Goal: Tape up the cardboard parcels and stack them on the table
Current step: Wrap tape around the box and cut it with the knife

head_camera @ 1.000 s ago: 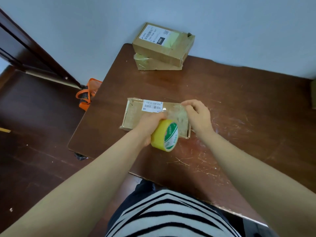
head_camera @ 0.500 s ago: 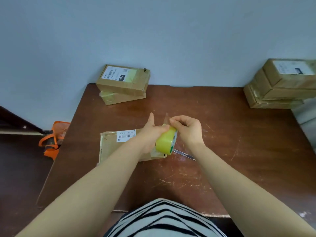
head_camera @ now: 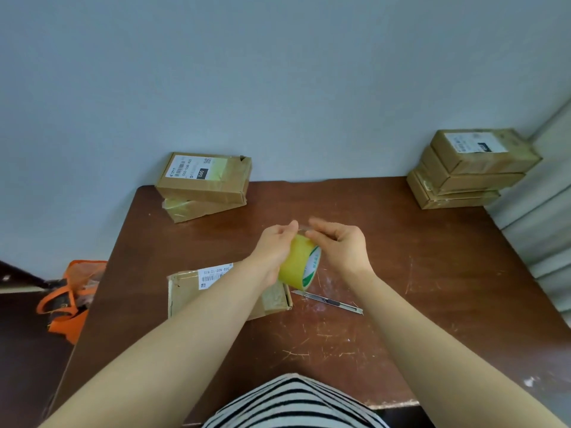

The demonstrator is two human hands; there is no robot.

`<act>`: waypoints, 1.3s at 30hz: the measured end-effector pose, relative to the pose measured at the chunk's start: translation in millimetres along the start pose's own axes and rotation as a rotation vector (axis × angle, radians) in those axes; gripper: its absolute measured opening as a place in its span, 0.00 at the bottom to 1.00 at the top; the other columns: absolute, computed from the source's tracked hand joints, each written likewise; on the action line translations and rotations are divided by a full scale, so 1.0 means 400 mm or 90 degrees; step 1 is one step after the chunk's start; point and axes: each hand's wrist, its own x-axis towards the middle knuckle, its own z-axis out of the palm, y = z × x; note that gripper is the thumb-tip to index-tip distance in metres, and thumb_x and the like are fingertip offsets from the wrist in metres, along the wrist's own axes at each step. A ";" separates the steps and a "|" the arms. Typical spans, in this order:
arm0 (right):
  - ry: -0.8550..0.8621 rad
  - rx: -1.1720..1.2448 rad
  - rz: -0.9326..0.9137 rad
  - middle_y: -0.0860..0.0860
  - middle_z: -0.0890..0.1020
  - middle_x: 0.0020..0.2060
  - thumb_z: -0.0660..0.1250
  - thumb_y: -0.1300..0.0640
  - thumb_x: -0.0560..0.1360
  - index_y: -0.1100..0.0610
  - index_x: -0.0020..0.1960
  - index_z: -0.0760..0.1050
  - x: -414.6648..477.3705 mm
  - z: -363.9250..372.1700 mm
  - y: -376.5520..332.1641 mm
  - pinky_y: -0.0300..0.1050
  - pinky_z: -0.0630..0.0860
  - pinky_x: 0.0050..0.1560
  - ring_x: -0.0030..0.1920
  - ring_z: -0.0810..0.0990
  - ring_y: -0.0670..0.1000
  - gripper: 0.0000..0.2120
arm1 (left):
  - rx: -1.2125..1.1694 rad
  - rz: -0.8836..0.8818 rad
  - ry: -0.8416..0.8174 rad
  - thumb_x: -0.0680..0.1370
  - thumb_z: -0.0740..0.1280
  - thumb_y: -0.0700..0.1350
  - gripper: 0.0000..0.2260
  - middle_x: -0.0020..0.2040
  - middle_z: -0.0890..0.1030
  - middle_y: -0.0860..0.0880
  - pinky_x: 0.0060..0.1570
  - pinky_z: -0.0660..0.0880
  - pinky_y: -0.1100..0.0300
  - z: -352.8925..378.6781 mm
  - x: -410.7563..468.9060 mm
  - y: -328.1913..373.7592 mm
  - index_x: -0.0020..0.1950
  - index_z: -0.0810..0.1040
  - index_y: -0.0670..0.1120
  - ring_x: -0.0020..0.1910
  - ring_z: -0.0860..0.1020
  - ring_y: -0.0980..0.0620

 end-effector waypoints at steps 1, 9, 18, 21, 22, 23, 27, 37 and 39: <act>-0.008 0.020 -0.013 0.44 0.84 0.44 0.72 0.62 0.73 0.42 0.59 0.75 0.000 -0.004 -0.003 0.21 0.70 0.45 0.49 0.81 0.36 0.21 | 0.008 -0.004 0.004 0.82 0.60 0.52 0.16 0.54 0.80 0.43 0.54 0.74 0.52 0.000 -0.001 0.001 0.59 0.75 0.41 0.52 0.79 0.46; -0.042 -0.025 -0.043 0.36 0.83 0.38 0.69 0.62 0.75 0.43 0.43 0.82 -0.005 -0.002 -0.011 0.30 0.76 0.44 0.45 0.81 0.37 0.13 | -0.011 -0.017 0.004 0.82 0.59 0.51 0.15 0.56 0.79 0.38 0.58 0.74 0.46 0.002 -0.007 0.012 0.58 0.76 0.40 0.56 0.79 0.41; -0.003 -0.225 -0.066 0.46 0.81 0.41 0.71 0.58 0.73 0.55 0.52 0.83 -0.004 0.013 -0.020 0.41 0.75 0.46 0.45 0.78 0.46 0.08 | -0.096 -0.073 -0.031 0.80 0.57 0.43 0.13 0.39 0.78 0.42 0.45 0.75 0.52 -0.009 -0.018 0.017 0.42 0.79 0.43 0.40 0.77 0.44; -0.003 -0.290 -0.070 0.48 0.81 0.46 0.67 0.57 0.76 0.54 0.52 0.83 -0.009 0.017 -0.018 0.39 0.72 0.45 0.46 0.77 0.47 0.08 | -0.088 -0.076 -0.057 0.77 0.58 0.38 0.10 0.43 0.77 0.40 0.46 0.72 0.53 -0.009 -0.026 0.015 0.47 0.79 0.40 0.43 0.76 0.43; -0.005 -0.305 -0.071 0.49 0.80 0.47 0.66 0.57 0.77 0.54 0.52 0.82 -0.011 0.018 -0.018 0.40 0.72 0.45 0.47 0.77 0.48 0.08 | -0.082 -0.069 -0.056 0.76 0.59 0.36 0.09 0.44 0.77 0.39 0.47 0.72 0.52 -0.008 -0.025 0.013 0.49 0.80 0.39 0.44 0.76 0.43; -0.005 -0.320 -0.071 0.50 0.79 0.47 0.64 0.57 0.78 0.55 0.52 0.81 -0.012 0.018 -0.017 0.41 0.71 0.45 0.47 0.76 0.49 0.08 | -0.078 -0.060 -0.053 0.77 0.60 0.34 0.08 0.46 0.78 0.38 0.48 0.73 0.52 -0.006 -0.026 0.011 0.49 0.79 0.39 0.45 0.77 0.43; 0.004 -0.385 -0.063 0.52 0.76 0.49 0.60 0.57 0.80 0.57 0.53 0.77 -0.014 0.017 -0.010 0.42 0.67 0.45 0.51 0.74 0.53 0.08 | -0.105 -0.052 -0.025 0.75 0.68 0.33 0.15 0.56 0.75 0.39 0.47 0.76 0.53 -0.006 -0.028 0.006 0.59 0.69 0.44 0.47 0.78 0.46; -0.033 -0.399 -0.075 0.53 0.75 0.51 0.59 0.57 0.80 0.58 0.55 0.75 -0.010 0.015 0.009 0.40 0.63 0.43 0.52 0.73 0.54 0.08 | 0.032 0.087 -0.073 0.78 0.67 0.43 0.05 0.51 0.83 0.42 0.56 0.76 0.48 -0.008 -0.027 0.007 0.48 0.83 0.44 0.54 0.80 0.43; -0.024 -0.366 -0.072 0.50 0.70 0.52 0.60 0.57 0.80 0.58 0.53 0.75 -0.016 0.014 0.012 0.37 0.64 0.41 0.50 0.72 0.51 0.07 | 0.030 0.105 -0.046 0.79 0.67 0.43 0.07 0.50 0.83 0.40 0.55 0.76 0.47 -0.001 -0.025 0.001 0.47 0.82 0.42 0.52 0.80 0.43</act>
